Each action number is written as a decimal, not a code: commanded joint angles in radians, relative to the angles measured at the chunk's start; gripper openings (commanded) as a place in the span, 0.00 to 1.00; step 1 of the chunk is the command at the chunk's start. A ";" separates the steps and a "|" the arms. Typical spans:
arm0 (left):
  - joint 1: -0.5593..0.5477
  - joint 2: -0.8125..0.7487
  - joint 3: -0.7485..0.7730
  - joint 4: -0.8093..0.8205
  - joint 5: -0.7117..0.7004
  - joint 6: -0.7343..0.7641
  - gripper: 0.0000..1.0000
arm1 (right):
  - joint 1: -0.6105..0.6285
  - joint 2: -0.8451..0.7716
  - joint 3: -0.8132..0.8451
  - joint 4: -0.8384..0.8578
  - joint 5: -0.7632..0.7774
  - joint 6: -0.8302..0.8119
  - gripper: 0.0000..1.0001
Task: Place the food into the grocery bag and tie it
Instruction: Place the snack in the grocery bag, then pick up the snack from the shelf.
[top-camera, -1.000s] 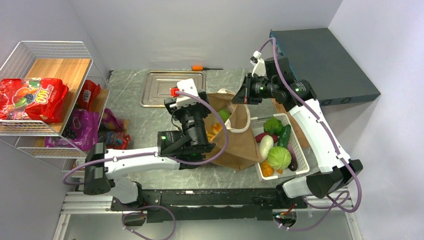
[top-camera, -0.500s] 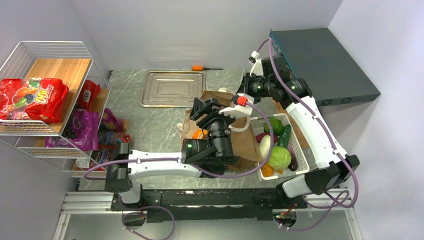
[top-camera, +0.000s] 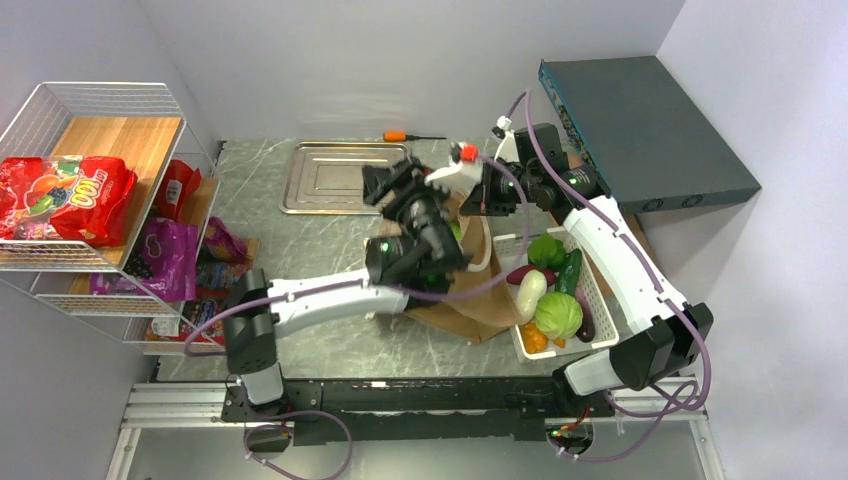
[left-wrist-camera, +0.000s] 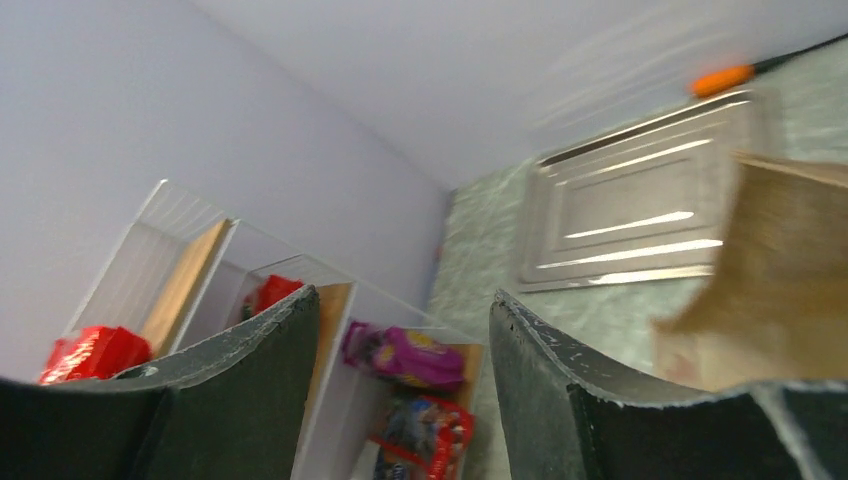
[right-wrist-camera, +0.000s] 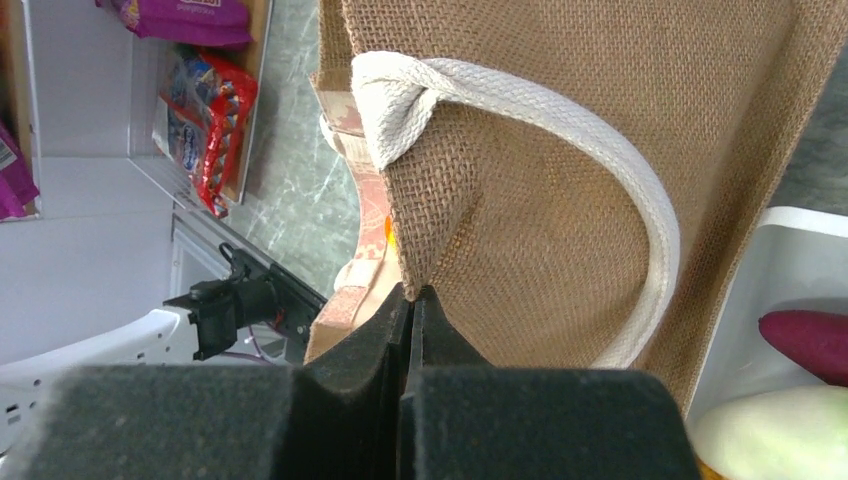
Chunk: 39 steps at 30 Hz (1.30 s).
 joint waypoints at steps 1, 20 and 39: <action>0.215 0.084 0.106 0.105 -0.064 0.063 0.64 | -0.003 0.005 0.006 -0.012 0.048 -0.013 0.00; 0.648 -0.085 -0.162 0.132 -0.062 0.152 0.87 | -0.007 0.186 0.224 -0.105 -0.018 -0.043 0.00; 0.729 -0.328 -0.200 0.122 -0.060 0.176 0.84 | -0.001 0.198 0.193 -0.083 -0.038 -0.046 0.00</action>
